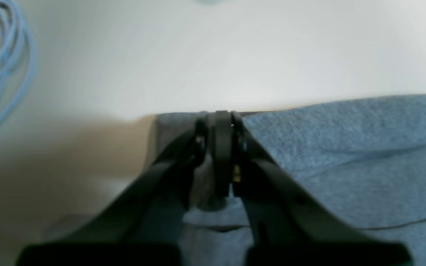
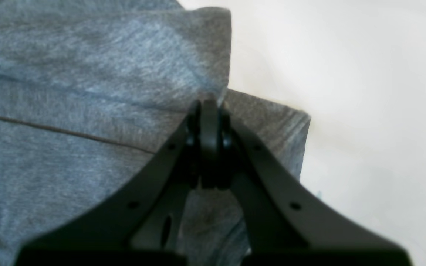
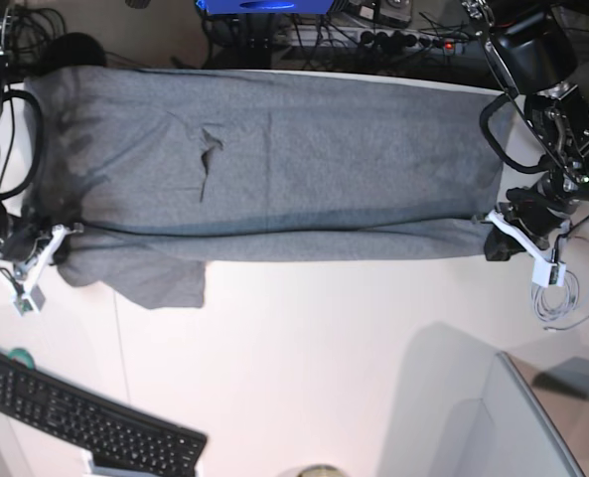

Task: Layout the t-shirt on the table in an organized manner, then fold the t-shirt properly
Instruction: 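Fold the held side edge over toward the collar edge with both grippers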

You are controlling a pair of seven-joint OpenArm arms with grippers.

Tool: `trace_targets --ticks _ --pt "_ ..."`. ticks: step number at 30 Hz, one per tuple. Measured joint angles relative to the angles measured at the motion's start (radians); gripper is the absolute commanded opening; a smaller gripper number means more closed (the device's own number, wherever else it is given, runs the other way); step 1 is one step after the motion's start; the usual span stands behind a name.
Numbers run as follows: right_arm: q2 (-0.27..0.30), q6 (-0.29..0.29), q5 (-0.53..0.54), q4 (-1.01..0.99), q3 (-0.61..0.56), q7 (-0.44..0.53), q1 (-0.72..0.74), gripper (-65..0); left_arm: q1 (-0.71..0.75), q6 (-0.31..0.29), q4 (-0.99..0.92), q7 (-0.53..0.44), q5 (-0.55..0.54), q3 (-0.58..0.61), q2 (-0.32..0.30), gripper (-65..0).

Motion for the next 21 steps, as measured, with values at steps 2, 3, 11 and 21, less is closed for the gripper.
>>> trace_targets --ticks 2,3,11,21 --pt "-0.002 0.000 0.006 0.002 0.000 -0.013 -0.006 -64.2 -0.005 0.000 0.000 0.000 0.000 -0.002 -0.002 -65.0" --pt "-0.001 0.000 0.008 0.007 0.000 -0.023 -0.012 -64.2 -0.006 0.000 0.000 0.000 0.000 -0.001 0.000 -65.0" --pt "-0.002 0.000 0.008 0.131 0.000 -0.080 -0.085 -64.2 0.037 0.000 0.006 -0.002 0.000 0.001 0.001 -65.0" --pt "-0.008 0.000 0.012 0.154 0.024 -0.086 -0.170 -64.2 0.130 -0.018 0.050 -0.003 -0.006 0.001 0.001 -65.0"
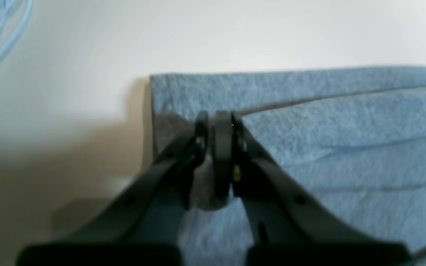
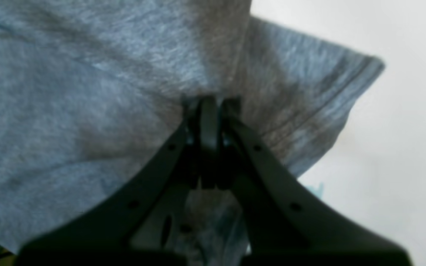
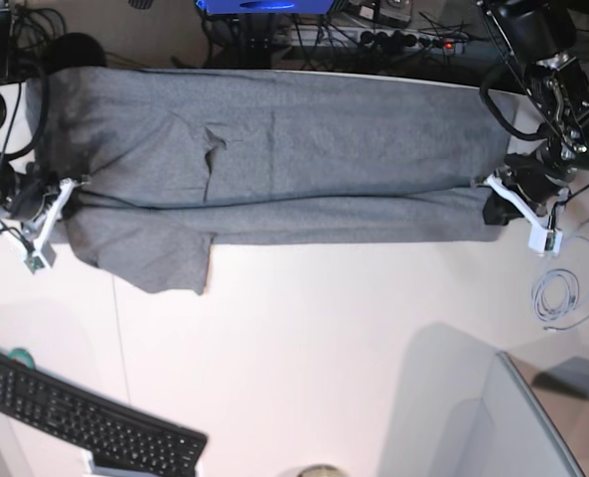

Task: Layout the t-shirt on the table in an organized manner, then fold the t-shirt properly
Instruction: 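Fold the held side edge over toward the collar edge with both grippers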

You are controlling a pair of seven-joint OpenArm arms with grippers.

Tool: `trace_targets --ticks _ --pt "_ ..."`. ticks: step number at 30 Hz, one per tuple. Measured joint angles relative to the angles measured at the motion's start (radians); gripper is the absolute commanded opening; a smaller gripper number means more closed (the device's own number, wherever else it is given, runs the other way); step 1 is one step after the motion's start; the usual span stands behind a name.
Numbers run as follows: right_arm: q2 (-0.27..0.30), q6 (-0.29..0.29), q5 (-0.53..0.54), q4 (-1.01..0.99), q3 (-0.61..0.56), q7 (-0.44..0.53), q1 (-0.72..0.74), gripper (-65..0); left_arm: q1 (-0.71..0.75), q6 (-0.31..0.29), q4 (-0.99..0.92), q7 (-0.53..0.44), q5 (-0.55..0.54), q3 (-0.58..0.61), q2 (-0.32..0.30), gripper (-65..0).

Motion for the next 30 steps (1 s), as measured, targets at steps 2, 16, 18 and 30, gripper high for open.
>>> trace_targets --ticks 2,16,18,30 --pt "-0.004 0.000 0.002 0.001 0.038 0.007 -0.019 -64.2 0.014 0.000 0.020 0.000 -0.001 -0.002 0.000 -65.0" --pt "-0.022 0.003 -0.001 0.074 0.061 -0.032 -0.080 -64.2 0.041 -0.001 0.030 0.000 -0.002 -0.002 -0.001 -65.0" --pt "-0.022 0.004 -0.004 0.109 0.061 -0.054 -0.079 -64.2 0.041 -0.001 0.030 0.000 -0.001 -0.002 0.000 -65.0" --pt "-0.026 0.004 -0.003 0.122 0.061 -0.097 -0.074 -64.2 0.047 -0.001 0.072 0.000 -0.002 -0.001 -0.002 -65.0"
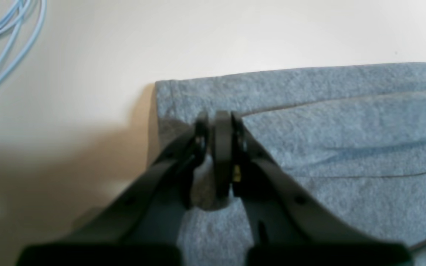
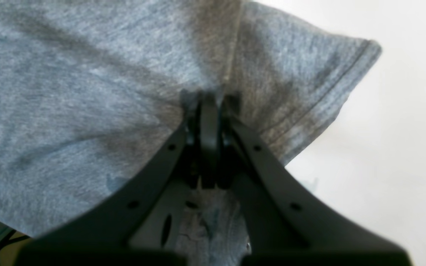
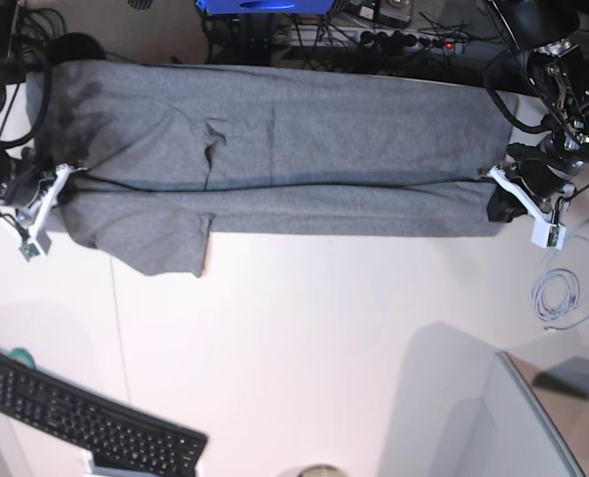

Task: Layout the t-shirt on the table in an organized manner, then fold the t-shirt properly
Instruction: 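Fold the held side edge over toward the collar edge with both grippers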

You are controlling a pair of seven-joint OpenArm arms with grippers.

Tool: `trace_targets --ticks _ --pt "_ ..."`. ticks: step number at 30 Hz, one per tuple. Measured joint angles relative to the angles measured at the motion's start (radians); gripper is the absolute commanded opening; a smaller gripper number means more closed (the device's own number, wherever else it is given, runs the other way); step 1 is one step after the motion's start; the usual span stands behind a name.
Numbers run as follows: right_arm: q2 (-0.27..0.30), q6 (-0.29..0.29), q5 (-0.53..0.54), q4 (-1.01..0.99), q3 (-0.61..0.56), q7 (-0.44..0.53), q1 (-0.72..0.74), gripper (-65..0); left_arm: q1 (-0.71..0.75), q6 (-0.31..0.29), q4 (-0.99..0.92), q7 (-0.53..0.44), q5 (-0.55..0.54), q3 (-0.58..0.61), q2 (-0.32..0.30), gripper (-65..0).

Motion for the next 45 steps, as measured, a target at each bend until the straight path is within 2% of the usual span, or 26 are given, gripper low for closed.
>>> trace_targets --ticks 3,6,8,15,27,32,36,40,45 --pt "-0.004 0.000 0.000 0.003 0.013 -0.001 -0.003 -64.2 0.003 0.000 -0.004 0.000 0.000 0.000 0.000 -65.0" --pt "-0.025 0.000 0.001 0.063 0.088 0.000 -0.038 -64.2 0.000 0.000 -0.004 0.000 0.001 0.000 0.000 -65.0" --pt "-0.034 0.000 0.003 0.077 0.109 -0.051 -0.050 -64.2 0.003 0.000 -0.004 0.000 0.001 0.000 0.000 -65.0" --pt "-0.060 0.003 -0.004 0.051 0.114 -0.053 -0.060 -64.2 0.043 0.000 -0.005 -0.002 0.007 0.001 -0.001 -65.0" --pt "-0.062 0.003 -0.005 0.000 0.113 -0.052 -0.061 -64.2 0.064 0.000 -0.012 -0.004 0.007 0.007 0.000 -65.0" --pt "-0.062 0.003 -0.005 0.000 0.113 -0.052 -0.061 -64.2 0.052 0.000 -0.083 -0.005 0.005 0.007 -0.004 -65.0" --pt "-0.062 0.003 -0.002 -0.043 0.113 -0.048 -0.053 -64.2 0.056 0.000 -0.121 -0.093 0.006 0.007 -0.003 -65.0" --pt "-0.062 0.003 -0.003 -0.084 0.113 -0.004 -0.053 -63.8 0.063 0.000 -0.140 -0.099 0.008 0.008 -0.002 -65.0" --pt "-0.062 0.003 -0.001 -0.099 0.113 -0.003 -0.055 -63.3 0.063 0.000 -0.143 -0.099 0.008 0.008 -0.001 -65.0"
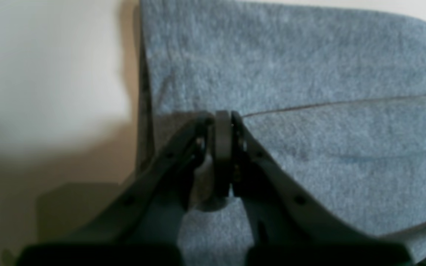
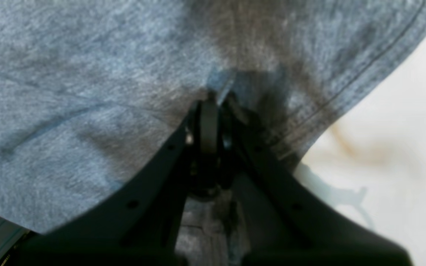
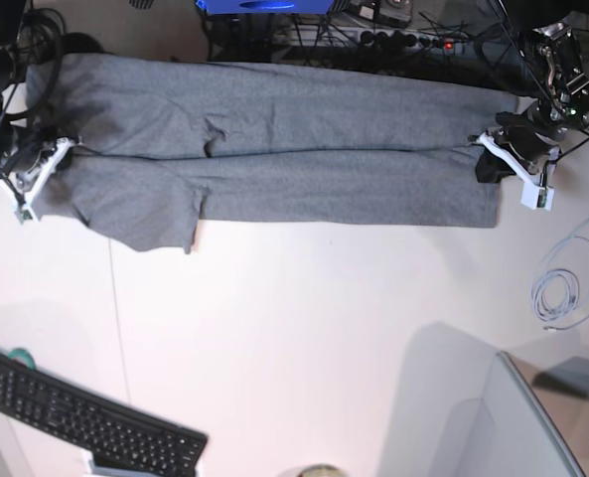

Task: Layout the t-shirt on the table in an organized manner, then fold the t-shirt properly
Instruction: 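Fold the held side edge over toward the collar edge with both grippers, then release the folded edge and lift both grippers away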

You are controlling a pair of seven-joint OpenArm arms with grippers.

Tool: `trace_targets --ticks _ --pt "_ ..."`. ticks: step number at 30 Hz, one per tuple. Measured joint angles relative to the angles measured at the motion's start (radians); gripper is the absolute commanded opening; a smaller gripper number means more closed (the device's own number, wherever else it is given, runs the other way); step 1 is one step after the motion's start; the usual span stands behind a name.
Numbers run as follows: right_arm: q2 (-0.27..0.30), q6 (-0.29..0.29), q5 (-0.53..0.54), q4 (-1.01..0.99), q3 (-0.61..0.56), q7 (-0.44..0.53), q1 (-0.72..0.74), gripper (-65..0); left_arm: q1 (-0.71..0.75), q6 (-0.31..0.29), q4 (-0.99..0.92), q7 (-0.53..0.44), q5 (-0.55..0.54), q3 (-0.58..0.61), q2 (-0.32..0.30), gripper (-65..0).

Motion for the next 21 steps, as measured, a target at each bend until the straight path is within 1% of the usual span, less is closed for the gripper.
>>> trace_targets --ticks 2,3,5,7,8,10,15,16,18,20,21 --pt "0.000 0.000 0.000 0.000 0.000 0.000 0.001 -63.2 0.000 0.000 0.000 0.000 0.000 0.000 0.000 -65.0" --pt "0.000 0.000 0.000 0.000 0.000 0.000 0.001 -61.8 0.001 0.000 0.000 0.000 0.000 0.000 0.000 -65.0" --pt "0.000 0.000 0.000 0.000 0.001 -0.001 0.000 -55.8 0.000 0.000 0.000 0.000 0.000 0.000 0.000 -65.0" --pt "0.000 0.000 -0.004 0.003 0.002 -0.005 0.000 -46.7 0.000 0.000 0.000 0.000 0.000 0.000 0.000 -65.0" --pt "0.000 0.000 -0.009 0.014 0.002 -0.010 -0.002 -43.2 0.001 0.000 0.000 0.000 0.000 0.000 0.000 -65.0" --pt "0.000 0.000 -0.008 0.058 0.003 -0.014 -0.013 -37.8 0.010 0.000 0.002 0.000 0.000 0.000 0.000 -65.0" --pt "-0.002 0.000 -0.005 0.174 0.007 -0.015 -0.049 -28.2 0.054 0.001 0.091 0.007 0.003 -0.011 -0.005 -35.2" --pt "-0.011 -0.001 -0.009 0.200 0.011 -0.013 -0.059 -26.9 0.066 0.001 0.114 0.008 0.005 -0.012 -0.005 -31.1" --pt "-0.051 0.000 -0.005 0.264 0.058 -0.019 -0.072 -25.2 0.079 0.000 0.152 0.004 -0.003 -0.048 0.003 -24.4" --pt "-0.079 0.000 -0.009 0.329 0.100 -0.022 -0.072 -24.0 0.087 -0.004 0.176 0.001 -0.009 -0.105 0.010 -20.9" --pt "-0.080 0.000 -0.012 0.350 0.106 -0.019 -0.066 -23.3 0.086 -0.004 0.184 0.005 -0.008 -0.134 0.012 -20.1"
